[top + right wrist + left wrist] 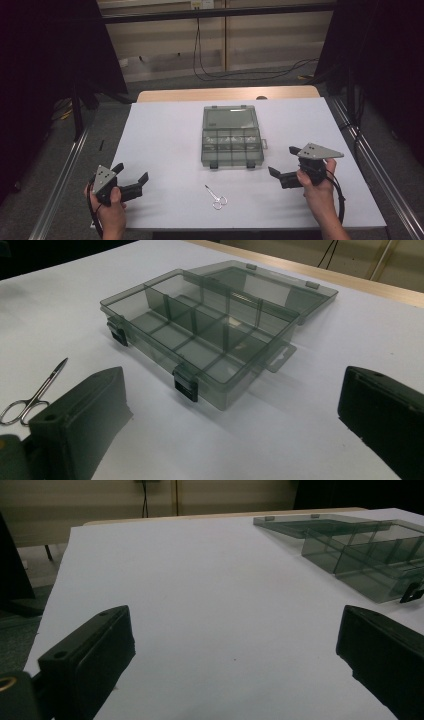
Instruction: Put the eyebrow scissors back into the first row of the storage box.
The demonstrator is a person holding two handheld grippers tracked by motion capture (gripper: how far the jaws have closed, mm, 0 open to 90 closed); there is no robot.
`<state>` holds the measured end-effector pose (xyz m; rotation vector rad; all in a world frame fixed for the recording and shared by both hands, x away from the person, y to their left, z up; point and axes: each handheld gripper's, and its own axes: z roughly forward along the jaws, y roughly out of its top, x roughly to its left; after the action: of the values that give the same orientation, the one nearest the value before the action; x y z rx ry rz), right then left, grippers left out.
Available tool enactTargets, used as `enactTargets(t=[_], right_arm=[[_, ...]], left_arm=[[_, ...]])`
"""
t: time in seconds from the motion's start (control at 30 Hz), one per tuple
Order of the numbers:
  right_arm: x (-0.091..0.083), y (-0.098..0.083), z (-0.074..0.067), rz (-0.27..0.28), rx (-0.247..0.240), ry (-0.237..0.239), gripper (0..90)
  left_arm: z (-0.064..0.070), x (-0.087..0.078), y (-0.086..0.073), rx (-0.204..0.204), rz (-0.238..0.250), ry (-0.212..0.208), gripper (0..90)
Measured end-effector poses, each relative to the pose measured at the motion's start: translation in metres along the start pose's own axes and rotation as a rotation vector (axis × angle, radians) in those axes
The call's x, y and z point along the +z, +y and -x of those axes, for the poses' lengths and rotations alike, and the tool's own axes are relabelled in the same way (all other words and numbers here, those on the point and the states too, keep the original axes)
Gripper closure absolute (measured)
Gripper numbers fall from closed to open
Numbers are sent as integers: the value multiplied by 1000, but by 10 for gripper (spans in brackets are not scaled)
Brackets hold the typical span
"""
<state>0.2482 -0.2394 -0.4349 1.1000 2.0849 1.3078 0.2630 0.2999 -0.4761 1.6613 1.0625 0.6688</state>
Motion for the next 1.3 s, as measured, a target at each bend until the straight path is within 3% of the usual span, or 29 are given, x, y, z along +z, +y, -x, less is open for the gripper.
enactTargets(t=[0.5,1.3], right_arm=[[19,13,-17,-19,-33,56,0],[54,32,-52,-103,-61,161,0]], left_arm=[[0,0,0,1,2,-1,19],[1,-1,0,24,-8,-9,21]])
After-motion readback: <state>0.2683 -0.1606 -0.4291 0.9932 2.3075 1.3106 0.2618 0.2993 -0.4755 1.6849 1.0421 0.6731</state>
